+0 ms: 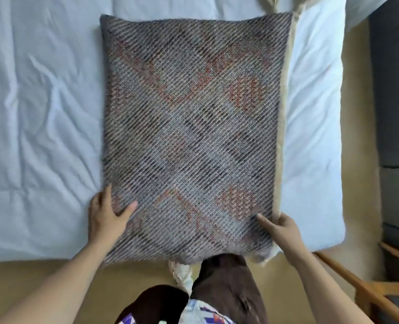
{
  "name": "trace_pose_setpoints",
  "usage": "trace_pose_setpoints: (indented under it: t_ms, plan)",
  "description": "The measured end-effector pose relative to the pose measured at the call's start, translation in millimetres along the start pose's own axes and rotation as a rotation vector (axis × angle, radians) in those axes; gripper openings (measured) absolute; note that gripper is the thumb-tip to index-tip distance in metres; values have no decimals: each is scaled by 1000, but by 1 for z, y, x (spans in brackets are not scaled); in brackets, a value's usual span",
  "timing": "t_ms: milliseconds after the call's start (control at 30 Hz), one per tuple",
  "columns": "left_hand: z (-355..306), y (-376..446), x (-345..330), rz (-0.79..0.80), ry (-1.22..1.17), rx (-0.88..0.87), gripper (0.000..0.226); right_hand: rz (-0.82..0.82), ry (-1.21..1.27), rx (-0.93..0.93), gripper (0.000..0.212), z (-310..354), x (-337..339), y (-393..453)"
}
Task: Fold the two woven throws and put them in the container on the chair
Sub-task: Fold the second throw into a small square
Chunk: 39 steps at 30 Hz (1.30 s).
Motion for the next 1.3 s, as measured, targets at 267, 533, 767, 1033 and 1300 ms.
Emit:
trace_pose_setpoints:
  t_ms: [267,533,767,1033,1300]
  plan:
    - [74,-59,-12,-100,-135,133,64,-61,-168,-3,43,-98,-27,-41]
    - [113,-107,37,-180,-362,64,18,-190,56,68,32,-86,-16,-145]
    - [105,-134,99,17,-585,-10,27,-157,122,165,27,-49,18,-237]
    - [49,-141,194,356,-1036,-52,30,-118,327,318,28,34,84,-299]
    - [-90,-100,275,215,-1378,-44,16,13,710,468,17,192,140,-267]
Point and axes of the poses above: each hand's wrist, its own y-axis towards the middle knuckle, its own x-axis out of the back of the hand, z = x × y, the point moved 8 cm from there along y, towards the middle knuckle, and after that the axes turned 2 degrees about -y, right-handed, at the moved point
